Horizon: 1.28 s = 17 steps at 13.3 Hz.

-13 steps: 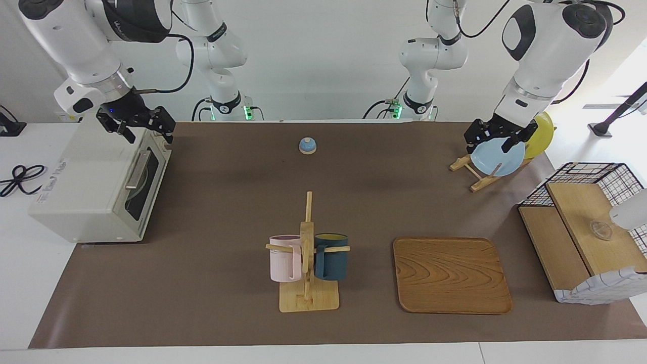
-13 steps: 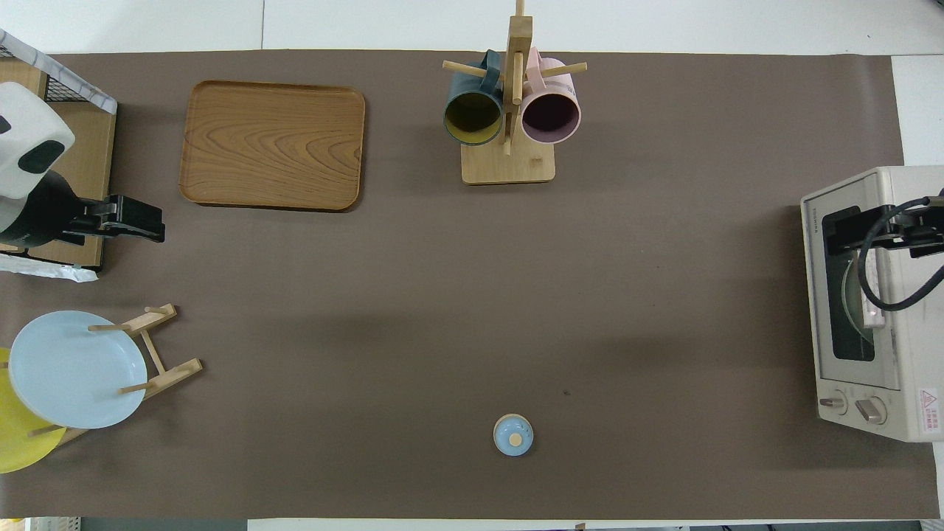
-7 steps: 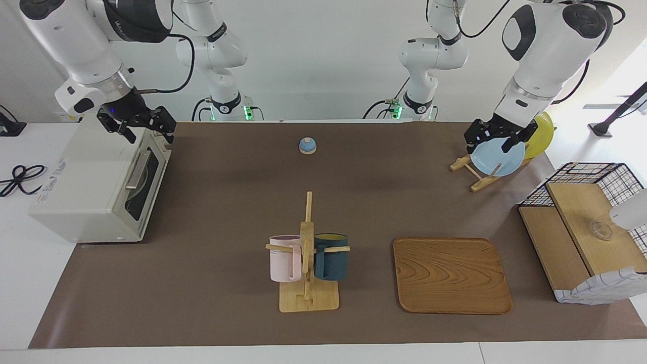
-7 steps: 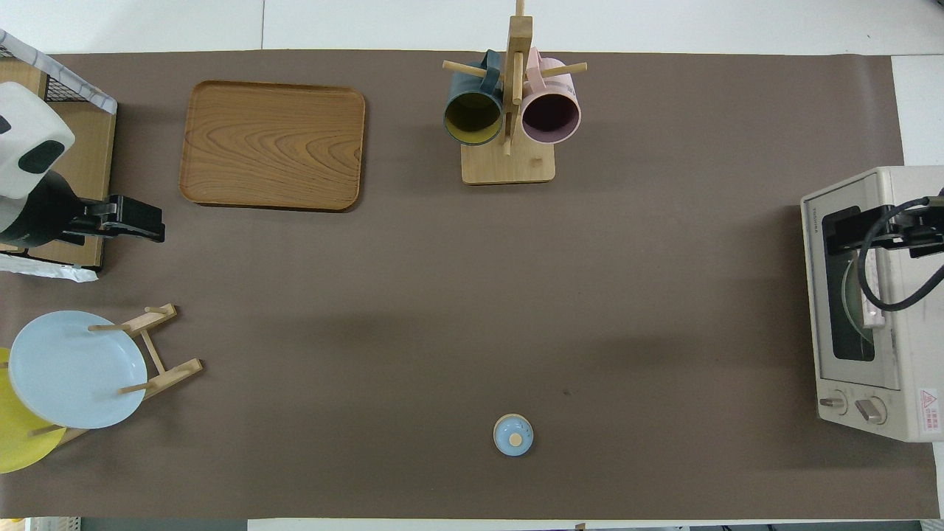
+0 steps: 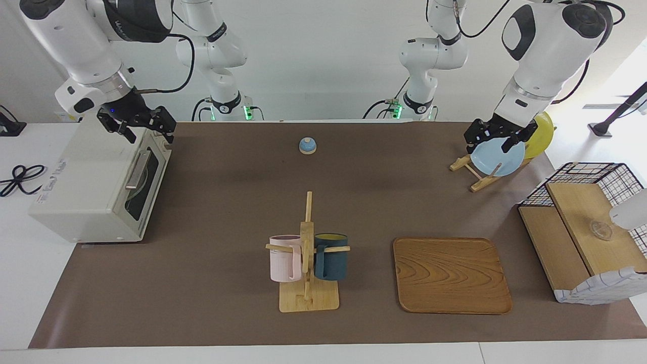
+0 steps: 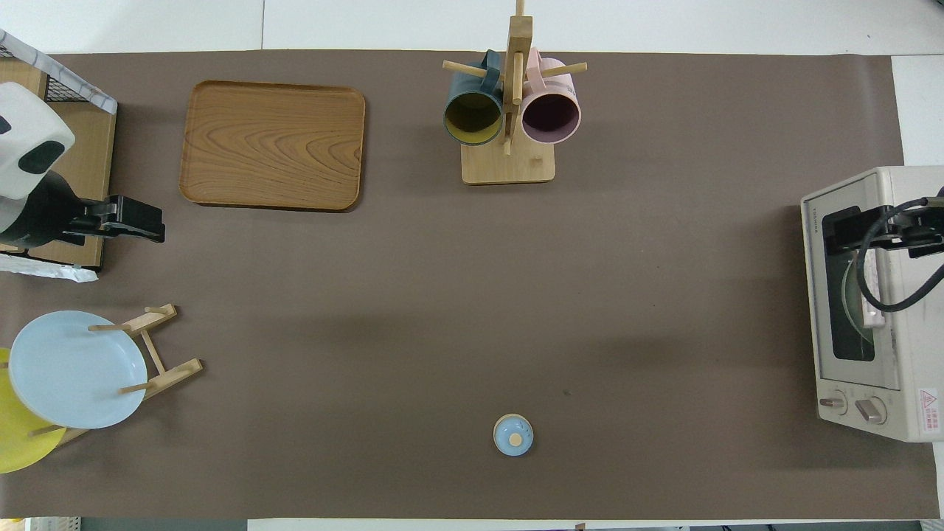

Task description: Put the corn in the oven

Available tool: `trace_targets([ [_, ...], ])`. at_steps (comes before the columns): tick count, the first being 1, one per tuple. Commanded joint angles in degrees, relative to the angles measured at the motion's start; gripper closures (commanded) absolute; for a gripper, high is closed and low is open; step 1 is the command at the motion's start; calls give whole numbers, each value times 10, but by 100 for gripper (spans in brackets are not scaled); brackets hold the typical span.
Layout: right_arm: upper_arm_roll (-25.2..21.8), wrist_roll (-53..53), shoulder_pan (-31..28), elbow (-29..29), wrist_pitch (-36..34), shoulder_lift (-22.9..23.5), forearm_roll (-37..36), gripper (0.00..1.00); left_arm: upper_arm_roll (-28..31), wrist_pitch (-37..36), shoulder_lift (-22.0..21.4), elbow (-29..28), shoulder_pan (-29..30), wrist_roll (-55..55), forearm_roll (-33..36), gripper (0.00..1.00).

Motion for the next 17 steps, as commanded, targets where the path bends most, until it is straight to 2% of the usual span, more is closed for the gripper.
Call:
trace_targets([
  [1,5,3,-8,1,-9,-4,9,0,-4,-7,-7,-2,6,-2,12,0],
  [17,5,3,-7,1,-9,-4,9,0,-5,0,-6,-1,4,-1,12,0],
])
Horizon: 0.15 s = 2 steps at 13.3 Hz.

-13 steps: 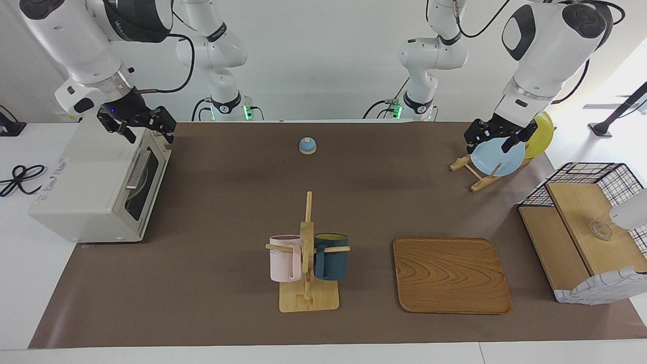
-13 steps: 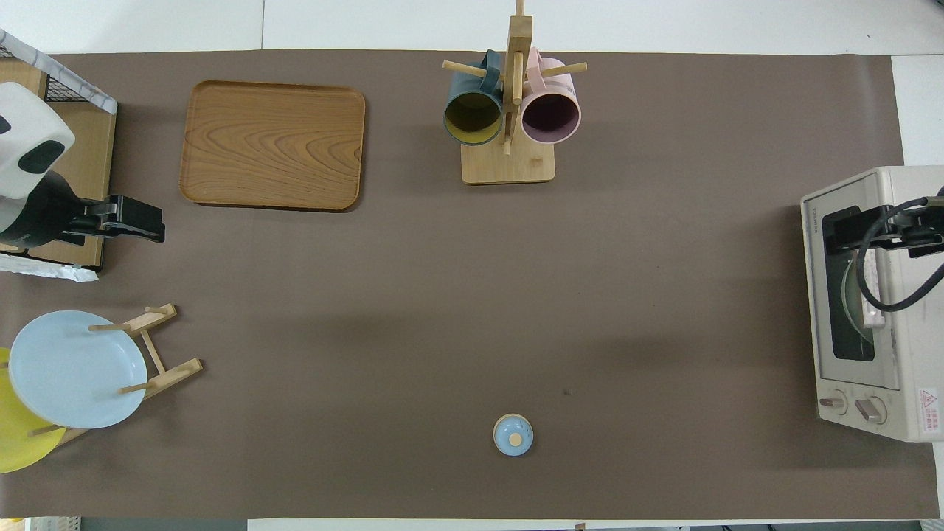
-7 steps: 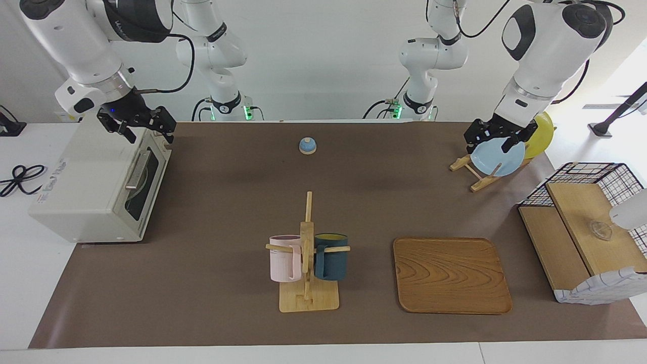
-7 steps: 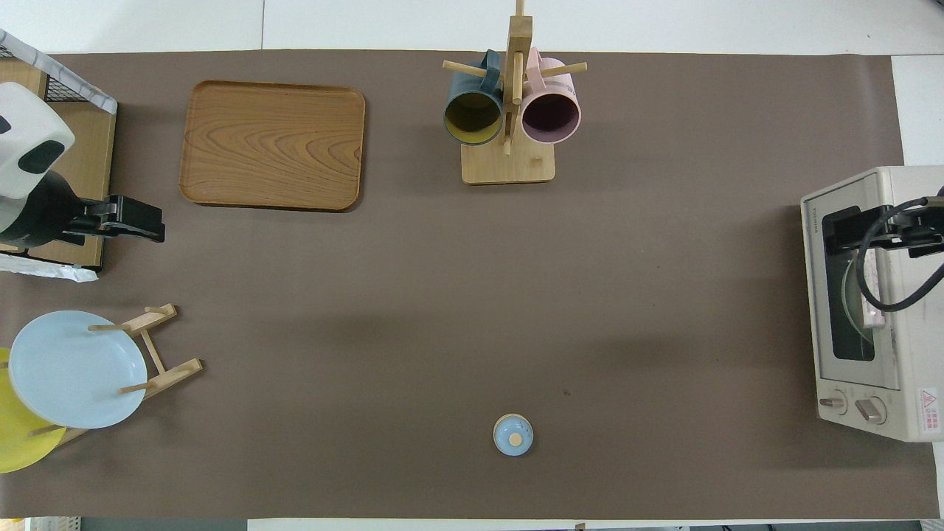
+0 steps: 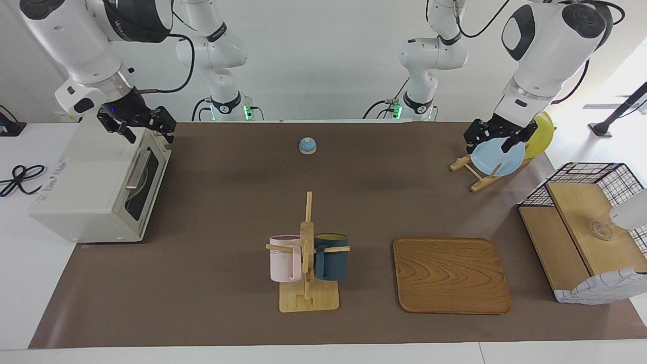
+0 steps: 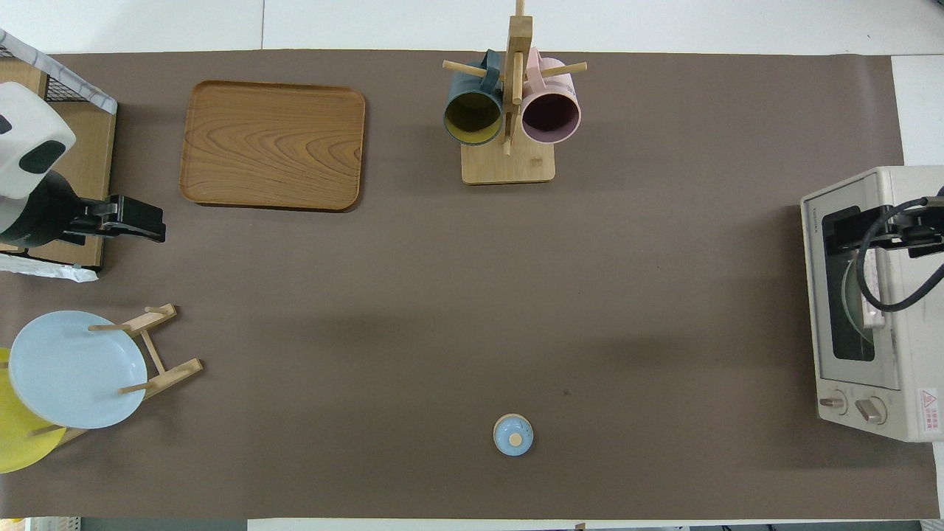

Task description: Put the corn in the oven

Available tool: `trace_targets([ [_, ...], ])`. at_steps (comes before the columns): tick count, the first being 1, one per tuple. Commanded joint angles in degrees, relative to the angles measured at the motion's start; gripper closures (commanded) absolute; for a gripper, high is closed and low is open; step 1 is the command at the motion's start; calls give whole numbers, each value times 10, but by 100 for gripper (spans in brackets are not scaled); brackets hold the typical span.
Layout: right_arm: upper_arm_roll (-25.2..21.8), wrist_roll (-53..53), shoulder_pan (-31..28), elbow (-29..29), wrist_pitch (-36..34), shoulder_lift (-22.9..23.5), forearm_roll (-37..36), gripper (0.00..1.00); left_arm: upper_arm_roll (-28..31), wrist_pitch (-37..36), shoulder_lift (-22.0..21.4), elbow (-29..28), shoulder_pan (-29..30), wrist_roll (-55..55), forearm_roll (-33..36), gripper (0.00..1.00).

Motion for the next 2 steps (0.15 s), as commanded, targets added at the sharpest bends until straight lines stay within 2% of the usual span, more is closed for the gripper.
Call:
trace_targets([
  [1,5,3,-8,1,-9,-4,9,0,-3,-1,-6,-1,4,-2,12,0],
  [2,5,3,-7,1,-9,-4,9,0,-3,1,-8,-1,5,-2,12,0],
])
